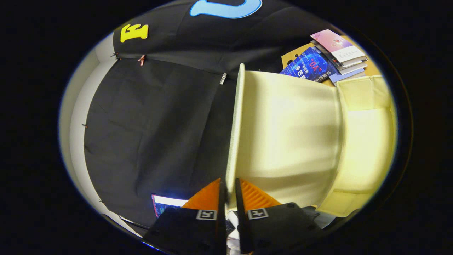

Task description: Open the storage box then place both shoes into the box .Put the left shoe in first, then the right shoe, with the right side of both shoes facing outward in a uniform manner.

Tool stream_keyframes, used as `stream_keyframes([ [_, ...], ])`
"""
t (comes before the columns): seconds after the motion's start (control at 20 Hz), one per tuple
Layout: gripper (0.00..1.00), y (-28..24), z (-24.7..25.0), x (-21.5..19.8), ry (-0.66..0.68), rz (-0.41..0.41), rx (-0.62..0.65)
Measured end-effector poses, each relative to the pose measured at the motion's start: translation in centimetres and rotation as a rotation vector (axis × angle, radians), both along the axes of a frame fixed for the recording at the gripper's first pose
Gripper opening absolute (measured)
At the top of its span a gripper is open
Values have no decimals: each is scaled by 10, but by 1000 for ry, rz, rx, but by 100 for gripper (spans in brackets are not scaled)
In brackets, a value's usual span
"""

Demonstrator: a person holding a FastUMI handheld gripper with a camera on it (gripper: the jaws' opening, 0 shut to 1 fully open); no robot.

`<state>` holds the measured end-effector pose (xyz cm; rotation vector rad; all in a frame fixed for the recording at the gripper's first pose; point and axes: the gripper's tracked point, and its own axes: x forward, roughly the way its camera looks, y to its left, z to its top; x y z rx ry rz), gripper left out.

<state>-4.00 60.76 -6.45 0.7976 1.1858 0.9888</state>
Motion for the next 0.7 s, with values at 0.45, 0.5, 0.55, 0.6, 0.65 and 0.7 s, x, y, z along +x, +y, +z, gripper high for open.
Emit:
stream_keyframes([
  [0.45,96,-104,-13,33,-301,-169,-207],
  [0.5,96,-126,-15,41,-332,-209,-238],
  [0.55,96,-149,-18,48,-363,-244,-271],
  [0.6,97,-175,-22,51,-390,-277,-311],
  [0.65,97,-200,-28,56,-411,-311,-355],
  [0.7,98,-226,-33,57,-423,-342,-395],
])
